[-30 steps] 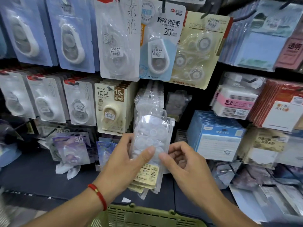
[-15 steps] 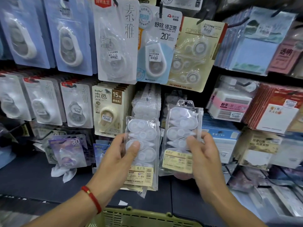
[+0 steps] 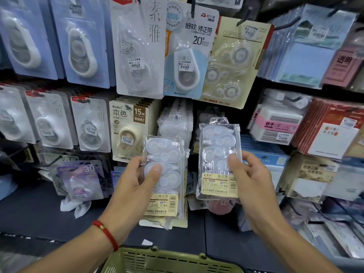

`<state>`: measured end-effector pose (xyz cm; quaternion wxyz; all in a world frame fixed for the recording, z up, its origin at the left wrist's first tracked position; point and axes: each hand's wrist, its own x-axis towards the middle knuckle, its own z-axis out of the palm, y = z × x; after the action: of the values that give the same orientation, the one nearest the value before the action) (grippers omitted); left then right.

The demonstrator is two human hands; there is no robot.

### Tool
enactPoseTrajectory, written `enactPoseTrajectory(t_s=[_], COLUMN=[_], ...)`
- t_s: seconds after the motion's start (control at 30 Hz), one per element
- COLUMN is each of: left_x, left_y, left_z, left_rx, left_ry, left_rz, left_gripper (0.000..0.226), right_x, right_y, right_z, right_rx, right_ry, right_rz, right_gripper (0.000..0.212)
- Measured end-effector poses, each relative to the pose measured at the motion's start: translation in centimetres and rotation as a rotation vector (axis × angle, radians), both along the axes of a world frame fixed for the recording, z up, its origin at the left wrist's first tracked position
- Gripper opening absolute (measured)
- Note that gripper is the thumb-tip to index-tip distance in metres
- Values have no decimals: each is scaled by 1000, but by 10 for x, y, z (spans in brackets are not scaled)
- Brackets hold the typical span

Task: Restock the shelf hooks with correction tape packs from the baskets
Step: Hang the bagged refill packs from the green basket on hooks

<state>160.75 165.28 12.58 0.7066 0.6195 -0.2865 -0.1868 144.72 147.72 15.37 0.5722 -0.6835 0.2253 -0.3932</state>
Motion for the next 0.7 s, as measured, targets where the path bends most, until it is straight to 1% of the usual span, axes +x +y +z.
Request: enactPoseTrajectory(t_s=[0.17,0.27,0.33,0.43,0.5,0.57,0.63,0.7], left_x=[2,2,2,2,2,2,3,3], left_y=[0,0,1,1,1,1,1,2], left_z=[1,2,3,3,2,2,2,2], left_rx=[-2,-9,-10,-10,-7,-4,1,1], left_ry=[4,12,8,-1,-1,-6,-10,-11], left_rz=[19,16,18,18,11,8,9,12], left_gripper=[24,33,39,38,35,32,30,34], right_x=[2,1,1,1,2,3,4,3], right_y=[-2,-2,-1,-2,-3,-3,-6,-11], right_z=[-3,-6,-6,-7,-7,-7,-10,-13], right_rx=[33,16,11,7,13,24,37,9], right_ry=[1,-7,-25,-46,-53,-41,-10,80], right_rz=[-29,-36,-37,-58,-64,-51,-39,-60], right_gripper=[12,11,15,16,21,25,23,30])
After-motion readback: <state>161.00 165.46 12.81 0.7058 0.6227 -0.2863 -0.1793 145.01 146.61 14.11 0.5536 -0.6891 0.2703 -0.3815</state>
